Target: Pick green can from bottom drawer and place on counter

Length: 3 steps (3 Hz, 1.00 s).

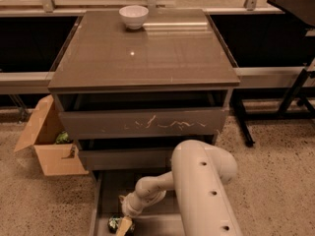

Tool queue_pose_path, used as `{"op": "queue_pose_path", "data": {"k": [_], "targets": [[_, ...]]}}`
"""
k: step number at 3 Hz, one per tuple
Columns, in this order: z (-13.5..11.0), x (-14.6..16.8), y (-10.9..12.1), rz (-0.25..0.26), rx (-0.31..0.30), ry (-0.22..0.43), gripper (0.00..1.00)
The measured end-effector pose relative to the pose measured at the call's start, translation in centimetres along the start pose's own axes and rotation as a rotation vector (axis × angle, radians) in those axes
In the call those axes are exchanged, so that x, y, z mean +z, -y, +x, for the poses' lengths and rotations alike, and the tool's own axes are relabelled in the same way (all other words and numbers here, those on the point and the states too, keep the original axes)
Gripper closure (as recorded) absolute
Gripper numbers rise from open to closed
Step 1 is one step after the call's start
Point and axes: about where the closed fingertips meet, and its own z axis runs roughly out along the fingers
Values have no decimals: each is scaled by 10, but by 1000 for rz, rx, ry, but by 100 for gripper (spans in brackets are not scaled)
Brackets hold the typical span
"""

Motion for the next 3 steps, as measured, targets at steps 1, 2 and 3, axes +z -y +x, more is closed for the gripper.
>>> {"op": "queue_pose_path", "data": {"k": [1, 2, 3], "targets": [[4, 19, 4, -10, 3, -20, 0], [11, 30, 10, -6, 14, -31, 0], [19, 40, 13, -4, 27, -46, 0]]}}
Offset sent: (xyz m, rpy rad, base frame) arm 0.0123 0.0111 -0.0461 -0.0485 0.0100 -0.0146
